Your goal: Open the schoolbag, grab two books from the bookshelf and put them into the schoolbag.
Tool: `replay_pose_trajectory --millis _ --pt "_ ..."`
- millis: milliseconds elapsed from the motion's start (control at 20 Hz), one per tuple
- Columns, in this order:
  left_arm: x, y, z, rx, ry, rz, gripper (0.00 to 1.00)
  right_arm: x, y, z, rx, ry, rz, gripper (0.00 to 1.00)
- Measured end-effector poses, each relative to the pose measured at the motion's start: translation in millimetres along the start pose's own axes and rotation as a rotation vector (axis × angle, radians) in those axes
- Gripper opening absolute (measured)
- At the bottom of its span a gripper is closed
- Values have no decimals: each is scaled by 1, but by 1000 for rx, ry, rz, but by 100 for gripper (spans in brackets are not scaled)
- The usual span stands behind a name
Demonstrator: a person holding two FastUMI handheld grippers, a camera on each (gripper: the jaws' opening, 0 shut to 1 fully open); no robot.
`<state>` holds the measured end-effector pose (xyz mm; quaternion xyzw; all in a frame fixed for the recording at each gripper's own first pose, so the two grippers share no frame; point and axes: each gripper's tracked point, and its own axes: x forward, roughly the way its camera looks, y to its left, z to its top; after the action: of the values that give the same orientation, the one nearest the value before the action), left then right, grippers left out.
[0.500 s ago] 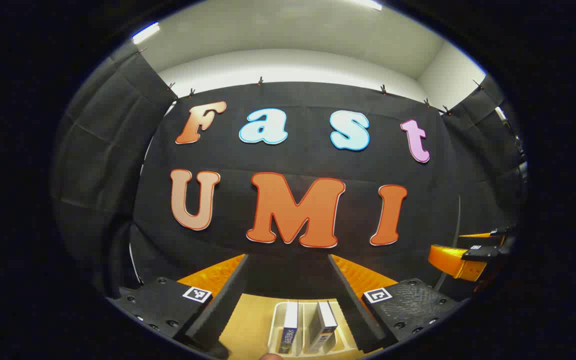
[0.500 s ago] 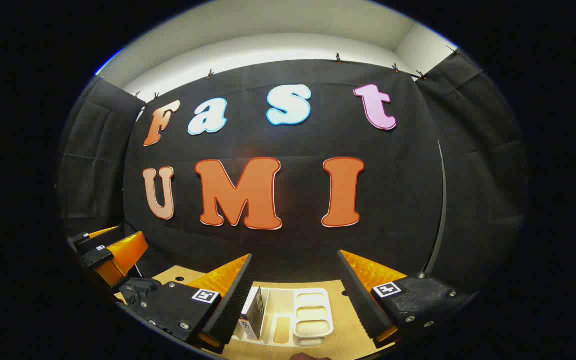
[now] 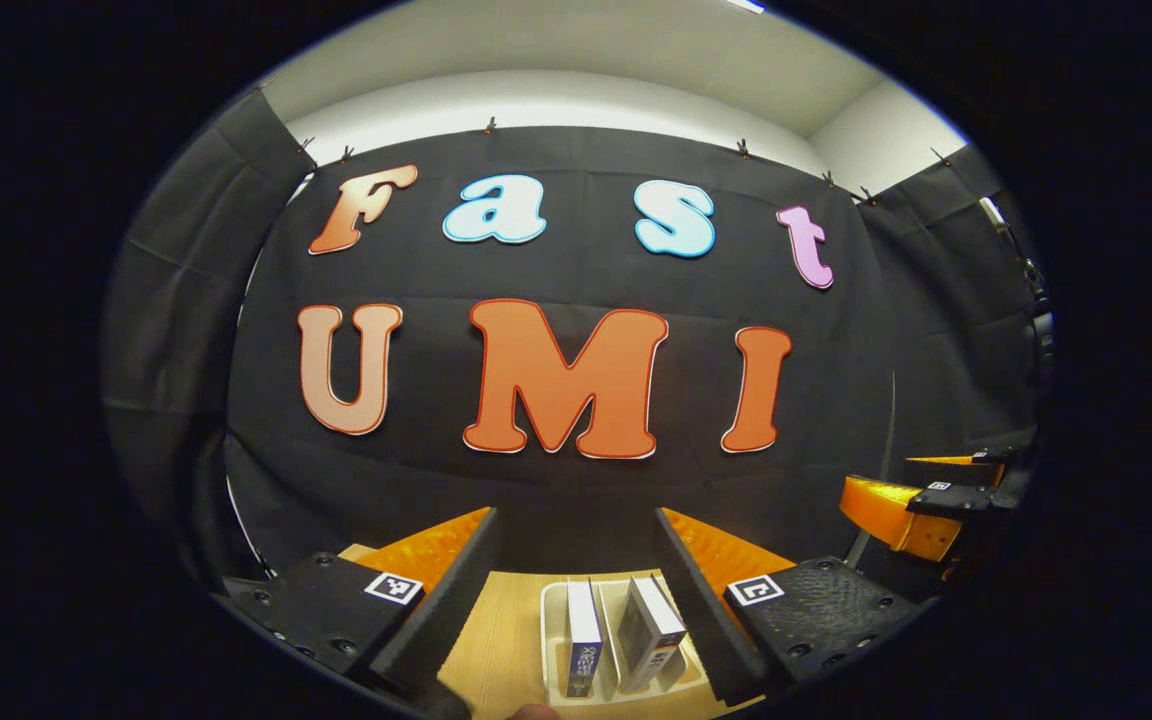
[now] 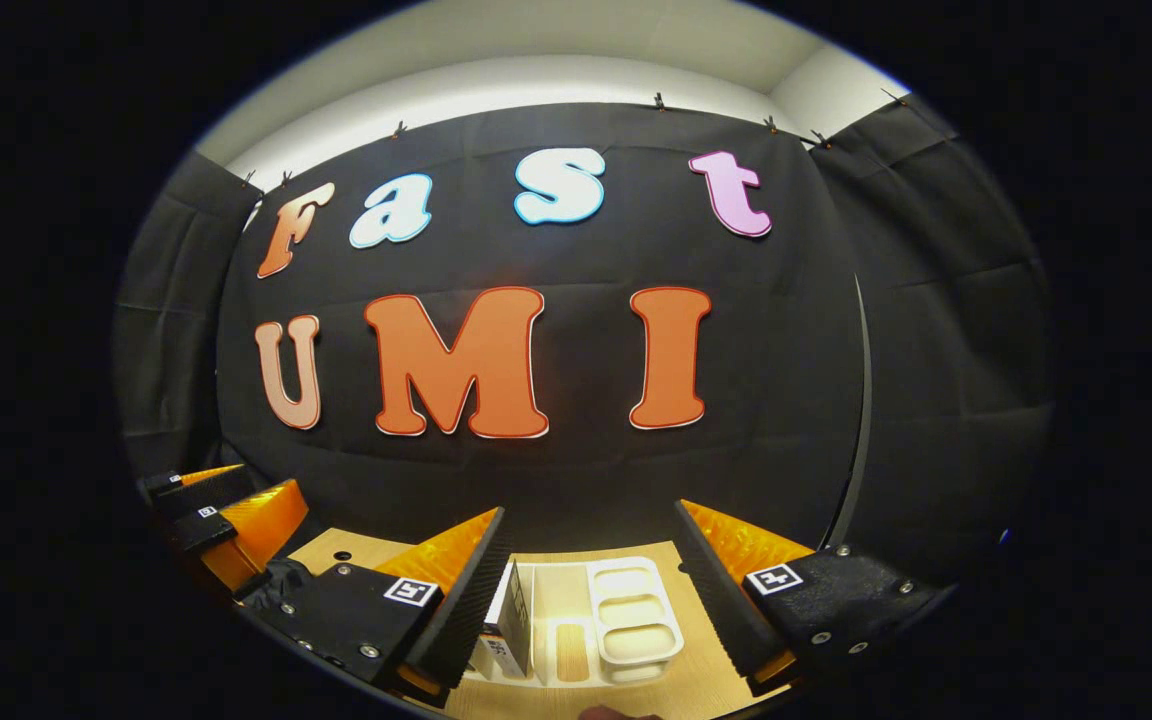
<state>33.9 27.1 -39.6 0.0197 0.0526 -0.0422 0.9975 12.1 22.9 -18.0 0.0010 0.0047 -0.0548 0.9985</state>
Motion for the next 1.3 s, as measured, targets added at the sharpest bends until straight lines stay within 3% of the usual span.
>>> replay_pose_trajectory --millis 200,900,1300 --pt "10 25 -21 27 66 65 94 3 13 -11 -14 28 -18 96" --pt "7 53 -14 37 15 87 95 11 41 -12 -49 26 7 96" --pt "1 57 -12 108 8 105 95 6 35 -14 -49 23 7 96"
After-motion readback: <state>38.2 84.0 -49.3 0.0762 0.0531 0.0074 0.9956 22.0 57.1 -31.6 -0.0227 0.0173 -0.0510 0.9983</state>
